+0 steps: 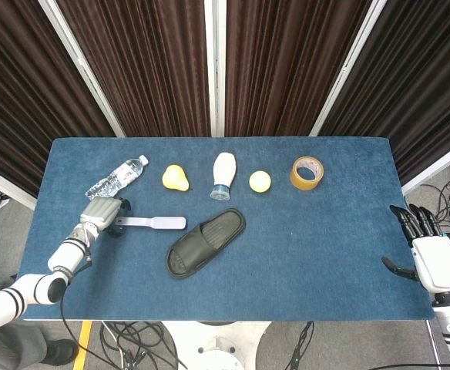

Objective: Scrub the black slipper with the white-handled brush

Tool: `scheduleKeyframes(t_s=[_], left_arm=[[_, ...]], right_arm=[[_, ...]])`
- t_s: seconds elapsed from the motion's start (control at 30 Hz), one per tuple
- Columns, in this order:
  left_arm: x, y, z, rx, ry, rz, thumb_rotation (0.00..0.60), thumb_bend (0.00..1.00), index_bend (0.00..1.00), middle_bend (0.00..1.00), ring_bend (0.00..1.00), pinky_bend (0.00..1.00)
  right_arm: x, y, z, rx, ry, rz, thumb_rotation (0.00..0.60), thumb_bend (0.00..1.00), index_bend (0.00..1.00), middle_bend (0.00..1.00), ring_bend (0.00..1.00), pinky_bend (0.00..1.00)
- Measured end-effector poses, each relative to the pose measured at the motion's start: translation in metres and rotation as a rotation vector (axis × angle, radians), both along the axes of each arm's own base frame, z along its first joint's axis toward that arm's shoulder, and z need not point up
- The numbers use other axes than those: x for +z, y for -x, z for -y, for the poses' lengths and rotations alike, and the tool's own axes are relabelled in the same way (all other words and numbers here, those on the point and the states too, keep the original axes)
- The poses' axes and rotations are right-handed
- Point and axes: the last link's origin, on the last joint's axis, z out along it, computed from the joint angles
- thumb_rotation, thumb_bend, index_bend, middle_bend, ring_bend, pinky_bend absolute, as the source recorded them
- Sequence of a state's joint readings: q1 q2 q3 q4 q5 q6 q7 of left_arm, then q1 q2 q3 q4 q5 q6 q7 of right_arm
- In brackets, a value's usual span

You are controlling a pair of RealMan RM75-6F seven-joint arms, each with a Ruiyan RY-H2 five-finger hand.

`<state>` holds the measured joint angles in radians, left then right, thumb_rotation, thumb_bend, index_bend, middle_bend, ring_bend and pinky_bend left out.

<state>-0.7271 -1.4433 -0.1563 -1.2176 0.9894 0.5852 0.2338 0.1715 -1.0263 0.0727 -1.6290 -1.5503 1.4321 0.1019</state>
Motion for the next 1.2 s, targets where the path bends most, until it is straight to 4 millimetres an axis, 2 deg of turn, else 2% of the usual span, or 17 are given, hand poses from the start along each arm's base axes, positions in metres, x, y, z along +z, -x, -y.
scheduleKeyframes(t_s=[0.33, 0.73, 1.2], left_arm=[[-0.019, -0.014, 0.002, 0.020, 0.032, 0.028, 0.600, 0.21, 0.44, 0.47, 0.39, 0.44], [-0.026, -0.030, 0.000, 0.026, 0.088, 0.045, 0.600, 0.26, 0.48, 0.52, 0.43, 0.52], [-0.036, -0.028, 0.000, 0.032, 0.096, 0.007, 0.600, 0.26, 0.57, 0.62, 0.53, 0.63]], right_arm=[[0.001, 0.004, -0.003, -0.014, 0.005, 0.006, 0.600, 0.09, 0.00, 0.11, 0.01, 0.03], [0.002, 0.010, -0.005, -0.032, 0.006, 0.007, 0.600, 0.09, 0.00, 0.11, 0.01, 0.03], [0.000, 0.011, -0.004, -0.041, 0.003, 0.008, 0.600, 0.09, 0.00, 0.11, 0.01, 0.03]])
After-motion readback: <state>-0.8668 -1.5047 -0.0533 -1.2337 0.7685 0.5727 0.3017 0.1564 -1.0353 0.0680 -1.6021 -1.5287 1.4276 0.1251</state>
